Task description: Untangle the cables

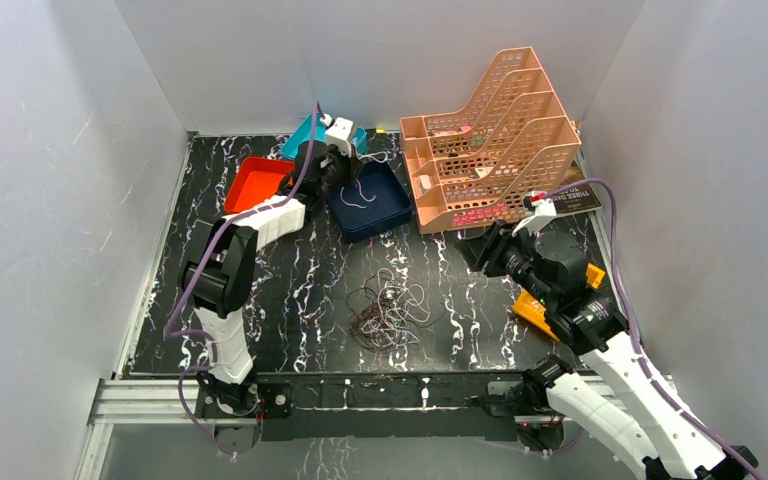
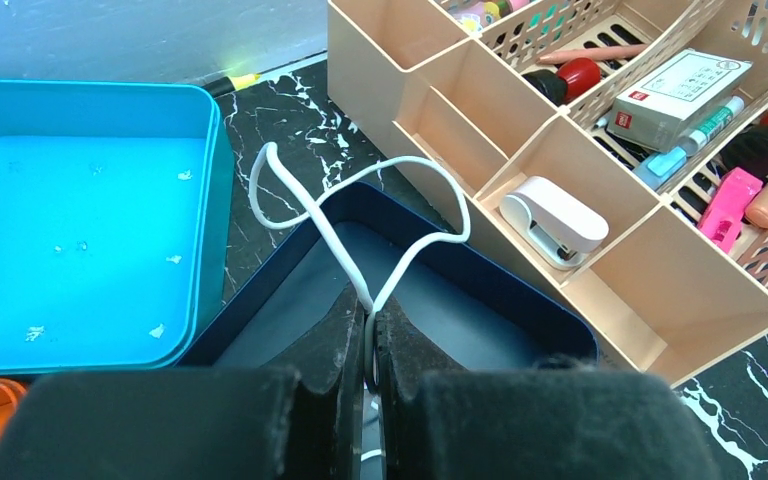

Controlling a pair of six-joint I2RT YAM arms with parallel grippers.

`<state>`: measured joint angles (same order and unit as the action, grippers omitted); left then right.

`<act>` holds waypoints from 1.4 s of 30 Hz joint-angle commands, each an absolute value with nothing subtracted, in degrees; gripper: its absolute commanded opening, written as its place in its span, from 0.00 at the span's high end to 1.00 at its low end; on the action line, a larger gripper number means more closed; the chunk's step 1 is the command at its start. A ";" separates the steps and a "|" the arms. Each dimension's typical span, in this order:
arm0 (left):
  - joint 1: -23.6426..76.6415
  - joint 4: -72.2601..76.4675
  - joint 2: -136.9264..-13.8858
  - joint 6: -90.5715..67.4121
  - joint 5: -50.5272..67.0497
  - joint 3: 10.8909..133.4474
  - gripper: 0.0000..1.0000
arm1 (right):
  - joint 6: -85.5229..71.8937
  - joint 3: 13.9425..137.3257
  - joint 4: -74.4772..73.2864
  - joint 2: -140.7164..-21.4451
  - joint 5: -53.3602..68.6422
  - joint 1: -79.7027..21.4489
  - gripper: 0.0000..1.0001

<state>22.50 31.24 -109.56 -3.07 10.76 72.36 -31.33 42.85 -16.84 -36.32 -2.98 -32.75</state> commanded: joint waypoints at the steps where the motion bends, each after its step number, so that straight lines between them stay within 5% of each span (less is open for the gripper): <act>1: 22.26 33.82 -108.60 -3.34 11.98 72.51 1.00 | -30.97 42.82 -15.58 -35.72 -3.86 -32.86 0.48; 17: 22.31 23.19 -106.19 -2.59 15.53 68.81 1.00 | -33.22 40.78 -12.68 -36.80 -1.12 -32.85 0.48; 31: 22.24 11.27 -113.49 -2.83 18.92 79.43 0.99 | -33.35 40.33 -13.66 -36.12 -1.77 -32.90 0.48; 42: 22.24 7.25 -114.70 -3.33 17.27 82.46 0.60 | -33.23 40.35 -14.24 -35.91 -2.26 -32.82 0.48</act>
<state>22.50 8.97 -116.77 -3.18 17.32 81.17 -32.99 40.38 -16.27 -36.62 -1.56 -32.75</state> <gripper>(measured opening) 0.350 0.516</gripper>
